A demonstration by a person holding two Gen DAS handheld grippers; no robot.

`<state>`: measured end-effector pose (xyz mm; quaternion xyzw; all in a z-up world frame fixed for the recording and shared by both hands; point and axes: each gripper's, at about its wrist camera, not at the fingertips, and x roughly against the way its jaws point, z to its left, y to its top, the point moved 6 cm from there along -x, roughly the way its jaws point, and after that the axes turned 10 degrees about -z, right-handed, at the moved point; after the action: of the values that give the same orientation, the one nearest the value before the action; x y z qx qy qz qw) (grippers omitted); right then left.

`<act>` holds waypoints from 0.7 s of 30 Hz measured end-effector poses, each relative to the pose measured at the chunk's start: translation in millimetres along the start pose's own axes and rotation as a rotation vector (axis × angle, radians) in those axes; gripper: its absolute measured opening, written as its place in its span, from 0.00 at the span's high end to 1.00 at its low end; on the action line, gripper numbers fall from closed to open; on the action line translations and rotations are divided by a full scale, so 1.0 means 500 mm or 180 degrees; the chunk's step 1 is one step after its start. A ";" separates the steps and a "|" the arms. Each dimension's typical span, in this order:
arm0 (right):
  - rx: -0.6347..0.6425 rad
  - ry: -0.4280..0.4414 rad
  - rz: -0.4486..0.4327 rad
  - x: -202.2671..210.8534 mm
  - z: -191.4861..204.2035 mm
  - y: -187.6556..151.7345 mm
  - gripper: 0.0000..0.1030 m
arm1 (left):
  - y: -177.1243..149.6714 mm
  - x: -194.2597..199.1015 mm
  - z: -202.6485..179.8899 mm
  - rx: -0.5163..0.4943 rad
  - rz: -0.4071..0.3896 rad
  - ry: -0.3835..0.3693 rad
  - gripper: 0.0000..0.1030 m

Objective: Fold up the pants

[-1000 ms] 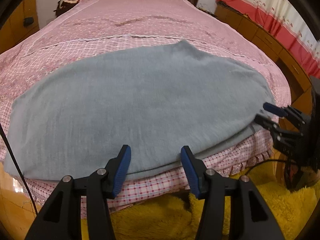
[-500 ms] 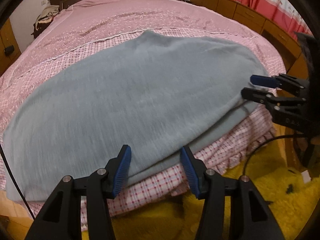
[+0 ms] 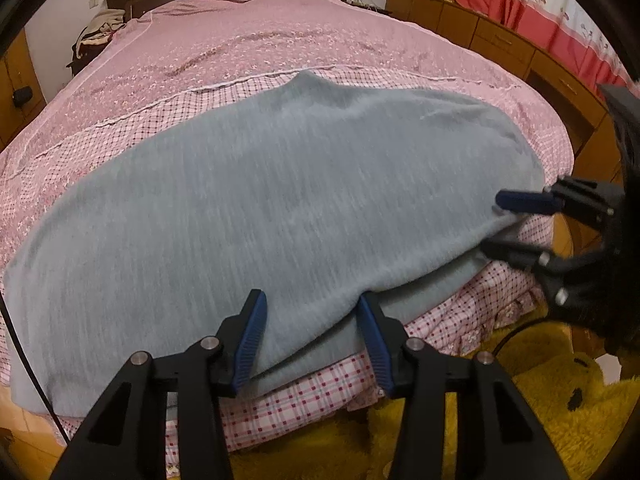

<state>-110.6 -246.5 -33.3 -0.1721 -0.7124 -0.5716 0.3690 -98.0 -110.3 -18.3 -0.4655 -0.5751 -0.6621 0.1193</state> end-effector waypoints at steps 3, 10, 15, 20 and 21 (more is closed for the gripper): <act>0.0131 -0.0055 0.0100 -0.025 0.015 -0.001 0.51 | 0.001 0.000 0.002 0.0021 -0.0001 -0.0005 0.51; 0.0016 0.0111 0.0011 -0.045 0.028 0.034 0.53 | 0.000 0.017 -0.003 0.0024 -0.0043 -0.0133 0.51; -0.0207 0.0342 0.0002 -0.054 0.032 0.048 0.67 | -0.004 0.020 -0.016 -0.0050 -0.0052 -0.0206 0.51; -0.0319 0.0491 0.0025 -0.051 0.039 0.046 0.78 | -0.006 0.009 -0.013 -0.0110 -0.0095 -0.0033 0.51; -0.0325 0.0526 0.0042 -0.051 0.041 0.043 0.80 | -0.005 0.008 -0.011 -0.0110 -0.0107 -0.0020 0.51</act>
<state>-86.3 -216.4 -38.4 -0.1476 -0.6483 -0.6169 0.4211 -104.5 -112.7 -16.2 -0.4598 -0.5717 -0.6724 0.0982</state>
